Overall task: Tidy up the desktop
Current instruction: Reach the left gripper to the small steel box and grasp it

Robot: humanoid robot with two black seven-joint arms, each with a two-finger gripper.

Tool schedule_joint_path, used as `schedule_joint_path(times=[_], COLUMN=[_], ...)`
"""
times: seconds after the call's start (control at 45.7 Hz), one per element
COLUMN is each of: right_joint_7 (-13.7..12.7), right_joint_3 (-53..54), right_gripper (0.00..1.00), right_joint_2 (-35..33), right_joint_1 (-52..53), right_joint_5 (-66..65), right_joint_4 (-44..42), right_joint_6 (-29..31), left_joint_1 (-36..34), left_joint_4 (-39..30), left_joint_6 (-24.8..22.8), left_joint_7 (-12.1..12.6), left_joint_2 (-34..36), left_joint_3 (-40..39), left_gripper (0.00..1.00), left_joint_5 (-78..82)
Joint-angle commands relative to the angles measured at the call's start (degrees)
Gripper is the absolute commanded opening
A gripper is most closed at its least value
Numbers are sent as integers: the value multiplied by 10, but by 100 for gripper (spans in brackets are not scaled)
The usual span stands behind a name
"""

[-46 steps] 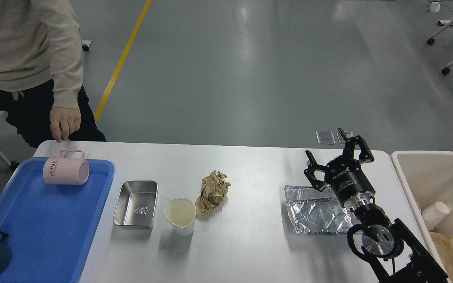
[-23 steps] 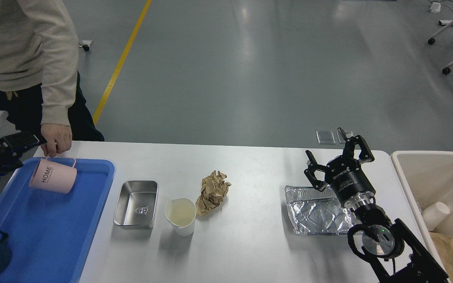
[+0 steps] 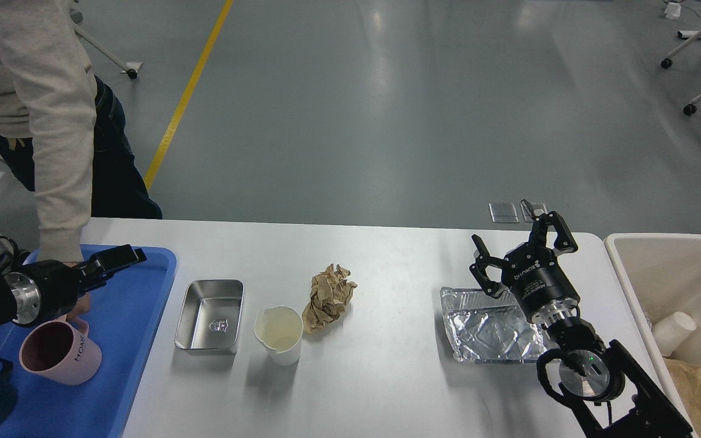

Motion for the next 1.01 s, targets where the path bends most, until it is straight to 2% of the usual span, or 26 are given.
schedule_joint_path(times=[0.0,0.372,0.526,0.985], right_joint_7=[1,1,2,2], right_joint_3=[0,0,0,0], right_gripper=[100,100,100,100], right_joint_2=[0,0,1,-3], right_joint_1=[-1,-2,-2,-2], right_joint_5=[0,0,0,-3], right_joint_4=[0,0,0,2], right_joint_6=[1,1,2,1], left_joint_1=[-14,-18,-34,-69], left_joint_4=[21,69,94,179], left_joint_6=[1,3,4,3], left_joint_7=[2,2,5,5], left_joint_2=[-32,-98,-113,-201], left_joint_3=[43,86,115,156], left_gripper=[96,90,81,63], left_joint_5=[2,3,4,4])
